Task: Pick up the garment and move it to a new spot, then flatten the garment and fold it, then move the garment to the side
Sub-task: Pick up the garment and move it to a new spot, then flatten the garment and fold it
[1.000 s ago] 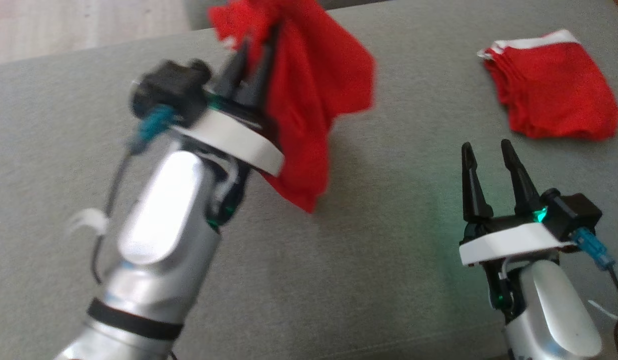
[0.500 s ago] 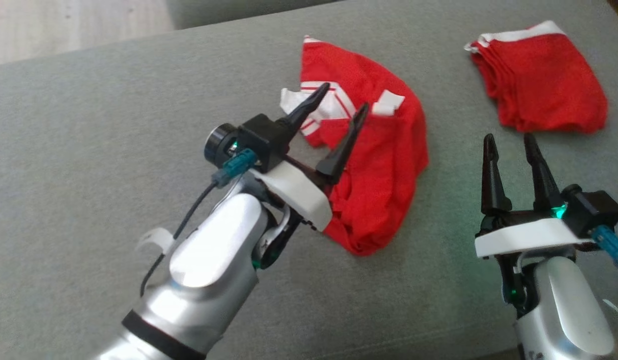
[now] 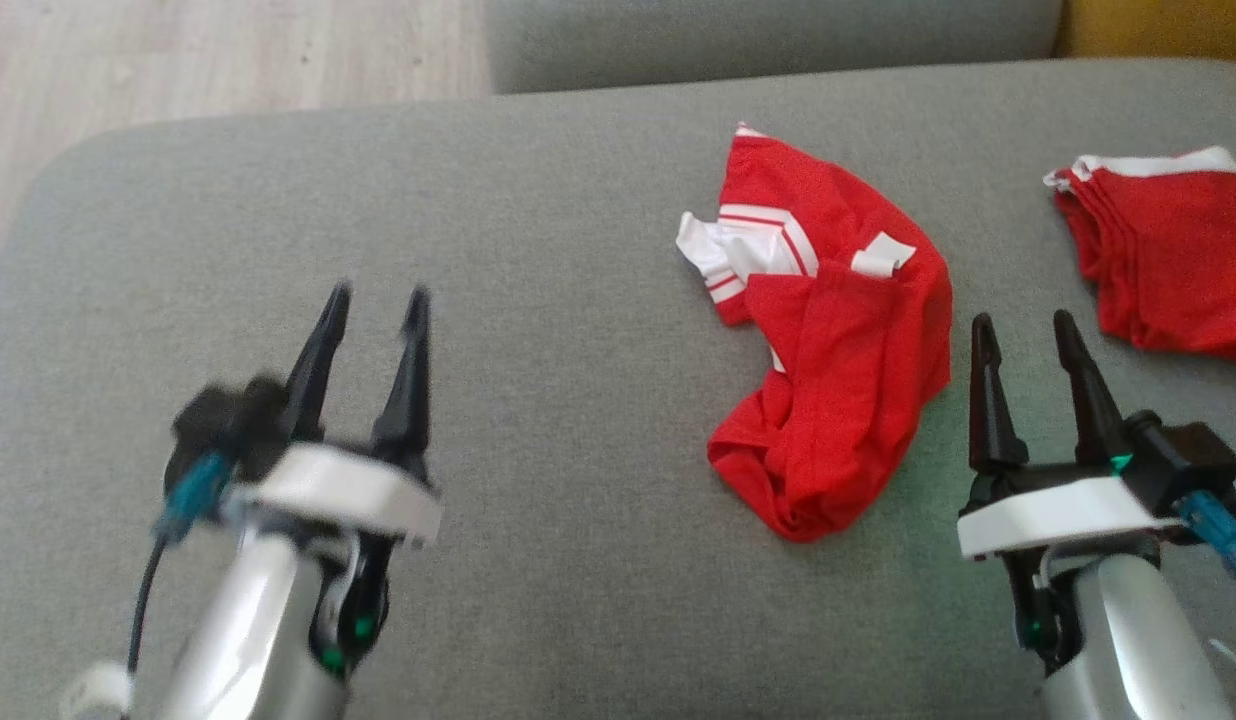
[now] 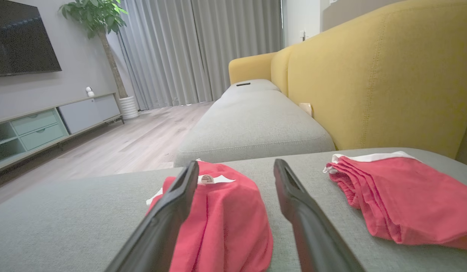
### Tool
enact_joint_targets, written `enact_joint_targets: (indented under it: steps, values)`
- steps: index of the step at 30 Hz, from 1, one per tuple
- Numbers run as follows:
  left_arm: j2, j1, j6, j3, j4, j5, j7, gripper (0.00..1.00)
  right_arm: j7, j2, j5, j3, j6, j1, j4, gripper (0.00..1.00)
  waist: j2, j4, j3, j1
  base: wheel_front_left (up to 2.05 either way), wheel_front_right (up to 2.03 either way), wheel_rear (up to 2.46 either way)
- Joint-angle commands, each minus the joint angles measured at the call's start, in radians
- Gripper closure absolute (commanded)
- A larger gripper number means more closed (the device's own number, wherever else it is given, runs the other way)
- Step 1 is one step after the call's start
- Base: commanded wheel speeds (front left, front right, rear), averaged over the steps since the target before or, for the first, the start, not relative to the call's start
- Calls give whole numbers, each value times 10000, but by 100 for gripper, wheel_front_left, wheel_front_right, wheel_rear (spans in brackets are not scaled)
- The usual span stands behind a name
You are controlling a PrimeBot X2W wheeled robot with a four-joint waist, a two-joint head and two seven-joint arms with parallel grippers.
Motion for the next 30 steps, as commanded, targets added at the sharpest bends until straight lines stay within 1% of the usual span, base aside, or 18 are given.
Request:
enact_joint_targets:
  steps: [1,6,11,16,21,25,30]
  values:
    - [53,-182,-68,497,-418,87,-51,0,-64,-26,-28,247,-9,-144,-304,0,-1,130,-160,0,0,0,0]
    - [-486,1125,-379,1298,-780,364,-52,0,-64,-26,47,364,-9,142,-218,0,-1,237,-360,0,0,0,0]
    - [-822,1351,-593,1612,-881,568,-52,0,-62,-26,-76,337,-9,158,-212,0,-1,489,-223,0,0,0,0]
    - [-891,993,-792,1403,-866,634,-52,0,165,-26,-683,608,-9,-364,-128,0,-1,749,140,0,0,0,0]
    - [-897,855,-707,1062,-810,312,-52,0,770,-75,-1524,700,-9,-1260,419,0,-1,1058,548,0,0,0,0]
    - [-898,804,-650,828,-722,145,-53,0,1309,-452,-1809,1082,-9,-1934,1182,0,-1,1351,800,0,0,0,0]
    - [-899,716,-569,618,-703,-46,-53,0,1830,-1058,-2072,1293,-9,-2547,2070,0,-1,1713,969,0,0,0,0]
